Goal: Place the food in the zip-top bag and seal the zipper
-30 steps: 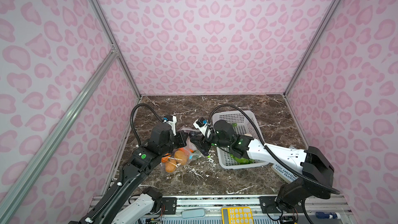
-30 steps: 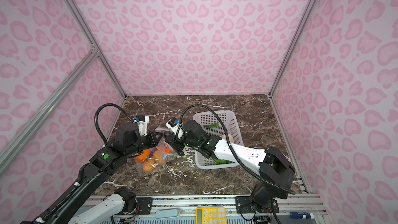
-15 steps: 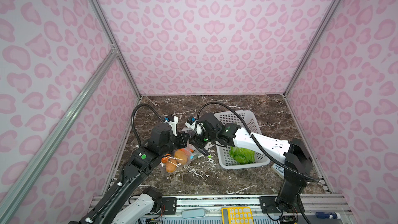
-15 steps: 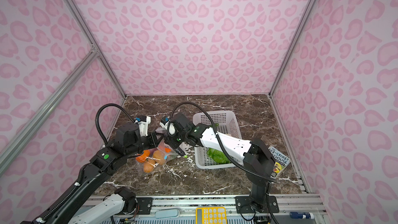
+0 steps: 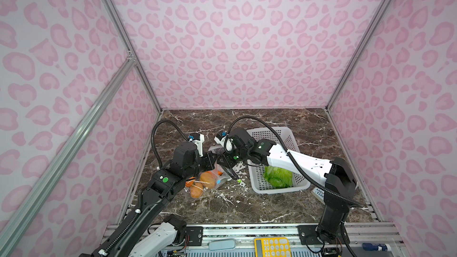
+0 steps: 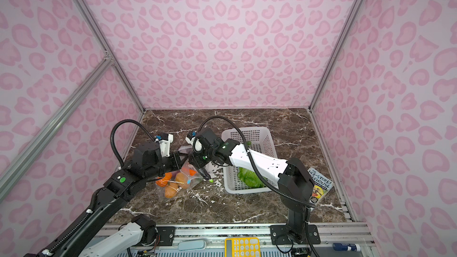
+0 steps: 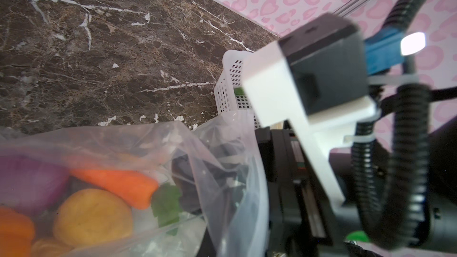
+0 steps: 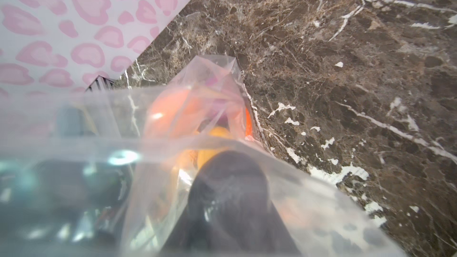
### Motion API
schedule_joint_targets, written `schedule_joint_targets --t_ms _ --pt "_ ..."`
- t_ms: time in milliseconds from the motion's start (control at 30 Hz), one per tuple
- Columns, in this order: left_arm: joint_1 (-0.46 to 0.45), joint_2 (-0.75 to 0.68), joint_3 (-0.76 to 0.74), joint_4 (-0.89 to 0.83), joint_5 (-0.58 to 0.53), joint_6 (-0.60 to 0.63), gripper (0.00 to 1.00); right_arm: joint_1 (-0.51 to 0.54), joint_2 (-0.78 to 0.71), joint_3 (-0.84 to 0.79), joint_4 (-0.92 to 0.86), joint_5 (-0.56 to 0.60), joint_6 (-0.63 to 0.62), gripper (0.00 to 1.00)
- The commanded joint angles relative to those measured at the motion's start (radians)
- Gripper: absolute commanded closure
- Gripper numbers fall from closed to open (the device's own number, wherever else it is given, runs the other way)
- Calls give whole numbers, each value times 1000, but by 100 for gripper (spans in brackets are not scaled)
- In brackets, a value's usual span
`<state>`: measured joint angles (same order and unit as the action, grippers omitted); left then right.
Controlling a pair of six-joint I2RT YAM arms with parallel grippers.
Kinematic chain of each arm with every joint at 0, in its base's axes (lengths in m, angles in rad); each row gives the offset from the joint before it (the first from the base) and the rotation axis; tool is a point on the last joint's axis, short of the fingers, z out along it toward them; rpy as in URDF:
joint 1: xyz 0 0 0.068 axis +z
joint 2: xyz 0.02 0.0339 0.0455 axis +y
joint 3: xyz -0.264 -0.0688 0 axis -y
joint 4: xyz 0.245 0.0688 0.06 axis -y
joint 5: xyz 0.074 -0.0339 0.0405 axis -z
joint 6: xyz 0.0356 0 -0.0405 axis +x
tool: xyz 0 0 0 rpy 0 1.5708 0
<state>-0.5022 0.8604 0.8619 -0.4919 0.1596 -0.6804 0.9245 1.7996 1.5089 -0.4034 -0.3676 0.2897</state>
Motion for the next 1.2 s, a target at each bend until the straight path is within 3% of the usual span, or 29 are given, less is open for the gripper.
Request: schedule_joint_targets --t_ms 0,233,533,867,1033,1167 --pt "1 -4 -9 29 5 -1 97 -31 -42 -57 76 -69 93 72" --pt "1 -11 11 12 -61 -27 97 -67 -196 -193 207 -122 124 74" --pt "1 11 28 16 -55 -69 97 -64 -334 -363 580 45 137 82" --pt "1 17 25 24 -54 -128 97 -23 -295 -435 945 172 121 82" --pt "1 31 24 46 -29 -155 97 60 -248 -561 1262 280 -51 82" --pt "2 30 28 42 -28 -158 97 70 -195 -614 1405 326 -61 82"
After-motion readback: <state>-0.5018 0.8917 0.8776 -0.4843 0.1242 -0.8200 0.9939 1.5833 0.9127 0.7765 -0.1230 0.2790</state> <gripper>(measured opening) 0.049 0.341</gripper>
